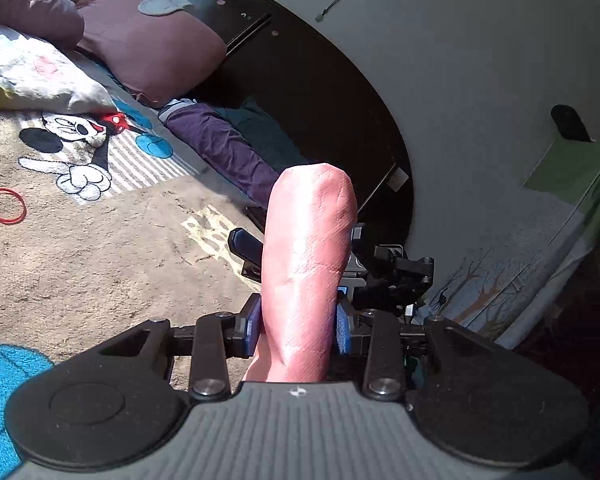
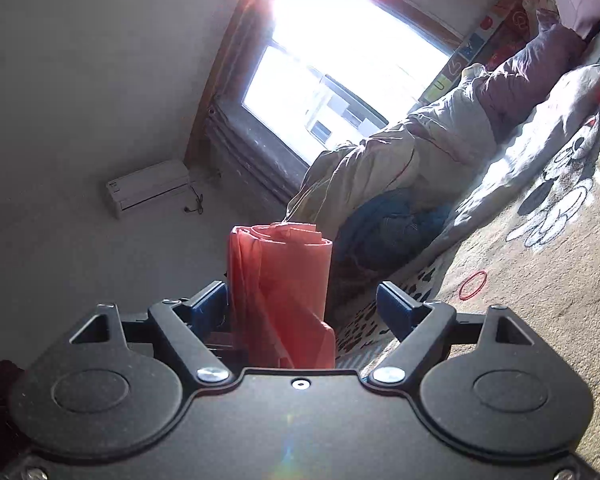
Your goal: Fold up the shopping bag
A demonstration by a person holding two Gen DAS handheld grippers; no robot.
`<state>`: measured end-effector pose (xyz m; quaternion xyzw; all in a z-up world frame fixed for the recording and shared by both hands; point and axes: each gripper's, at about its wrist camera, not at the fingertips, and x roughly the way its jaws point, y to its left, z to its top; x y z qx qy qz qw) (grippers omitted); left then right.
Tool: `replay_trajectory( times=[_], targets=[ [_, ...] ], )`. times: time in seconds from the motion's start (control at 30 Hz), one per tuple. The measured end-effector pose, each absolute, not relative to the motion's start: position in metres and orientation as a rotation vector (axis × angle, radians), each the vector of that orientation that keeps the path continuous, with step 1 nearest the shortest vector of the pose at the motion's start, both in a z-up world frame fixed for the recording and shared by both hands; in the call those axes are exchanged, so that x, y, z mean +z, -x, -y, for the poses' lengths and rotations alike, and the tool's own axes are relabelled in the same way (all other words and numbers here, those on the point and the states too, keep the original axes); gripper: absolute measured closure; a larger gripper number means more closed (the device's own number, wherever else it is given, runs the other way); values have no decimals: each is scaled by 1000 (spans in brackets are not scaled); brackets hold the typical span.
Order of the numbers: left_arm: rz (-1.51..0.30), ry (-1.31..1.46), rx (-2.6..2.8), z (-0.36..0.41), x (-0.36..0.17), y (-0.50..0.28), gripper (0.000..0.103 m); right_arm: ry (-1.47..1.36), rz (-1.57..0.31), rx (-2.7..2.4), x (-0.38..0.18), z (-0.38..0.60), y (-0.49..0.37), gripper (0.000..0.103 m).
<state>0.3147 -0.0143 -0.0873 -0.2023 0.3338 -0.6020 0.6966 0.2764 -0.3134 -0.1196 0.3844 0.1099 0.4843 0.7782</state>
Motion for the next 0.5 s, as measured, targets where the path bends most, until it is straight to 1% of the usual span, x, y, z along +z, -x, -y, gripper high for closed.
replay_trajectory(
  times=[0.03, 0.07, 0.1, 0.27, 0.3, 0.37, 0.43, 0.5],
  targets=[
    [-754, 462, -1362, 20, -89, -315, 68, -837, -223, 1083, -118, 313, -277, 21],
    [-763, 472, -1381, 25, -91, -316, 68, -845, -201, 1118, -119, 313, -276, 25],
    [-771, 481, -1399, 29, -92, -316, 69, -855, -195, 1146, -120, 314, -276, 54],
    [-828, 530, -1390, 41, -104, -323, 69, -883, -243, 1144, -125, 317, -278, 56],
    [-833, 533, -1385, 42, -105, -324, 67, -908, -253, 1130, -127, 317, -280, 56],
    [-862, 551, -1374, 43, -107, -328, 61, -952, -262, 1096, -132, 319, -282, 56],
    [-865, 489, -1350, 39, -102, -327, 46, -1042, -262, 1035, -140, 328, -285, 56],
    [-840, 414, -1333, 34, -92, -324, 43, -1131, -258, 971, -148, 338, -288, 56]
  ],
)
